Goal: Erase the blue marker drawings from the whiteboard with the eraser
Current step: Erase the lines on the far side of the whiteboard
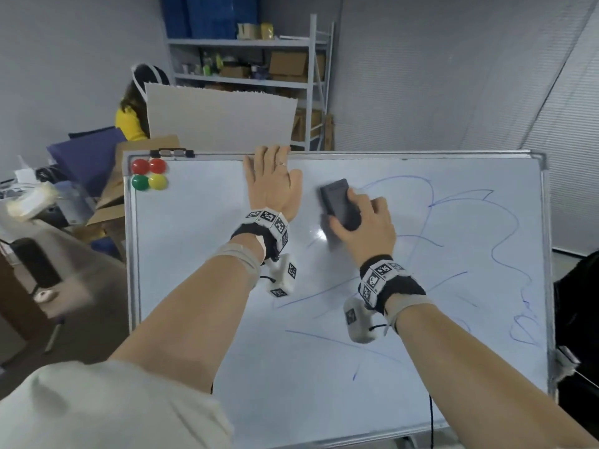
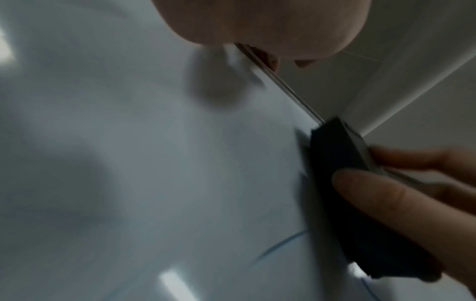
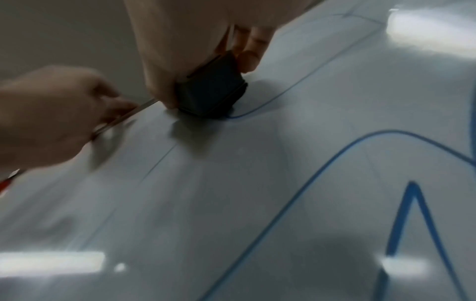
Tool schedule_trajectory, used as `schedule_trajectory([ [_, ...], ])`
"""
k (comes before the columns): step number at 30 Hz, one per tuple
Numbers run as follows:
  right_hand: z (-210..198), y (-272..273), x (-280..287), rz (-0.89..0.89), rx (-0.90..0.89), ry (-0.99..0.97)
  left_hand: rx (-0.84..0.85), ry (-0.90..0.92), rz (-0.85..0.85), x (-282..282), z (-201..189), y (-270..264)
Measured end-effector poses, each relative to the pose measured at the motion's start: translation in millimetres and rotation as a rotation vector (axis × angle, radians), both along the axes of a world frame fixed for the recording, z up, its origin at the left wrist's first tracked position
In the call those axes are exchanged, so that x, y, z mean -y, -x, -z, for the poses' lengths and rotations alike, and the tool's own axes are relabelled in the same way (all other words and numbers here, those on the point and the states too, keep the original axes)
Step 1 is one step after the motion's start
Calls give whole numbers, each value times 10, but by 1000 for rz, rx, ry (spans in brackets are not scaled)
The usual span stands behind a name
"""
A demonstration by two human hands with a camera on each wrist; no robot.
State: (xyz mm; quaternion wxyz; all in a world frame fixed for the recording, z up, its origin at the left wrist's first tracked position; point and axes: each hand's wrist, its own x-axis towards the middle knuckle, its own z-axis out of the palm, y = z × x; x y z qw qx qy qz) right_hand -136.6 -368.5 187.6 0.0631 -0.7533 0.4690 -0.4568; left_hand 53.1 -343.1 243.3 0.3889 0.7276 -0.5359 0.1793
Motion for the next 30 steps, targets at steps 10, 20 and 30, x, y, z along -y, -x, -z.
schedule_trajectory([
  [10, -143, 384, 338, 102, 68, 50, -27, 157, -140, 134, 27, 204],
  [20, -268, 1245, 1126, 128, 148, 47, 21, -41, -102, 918, -118, 1141],
  [30, -233, 801, 1054, -260, -34, 223, -157, 124, -71, 895, -97, 1153],
])
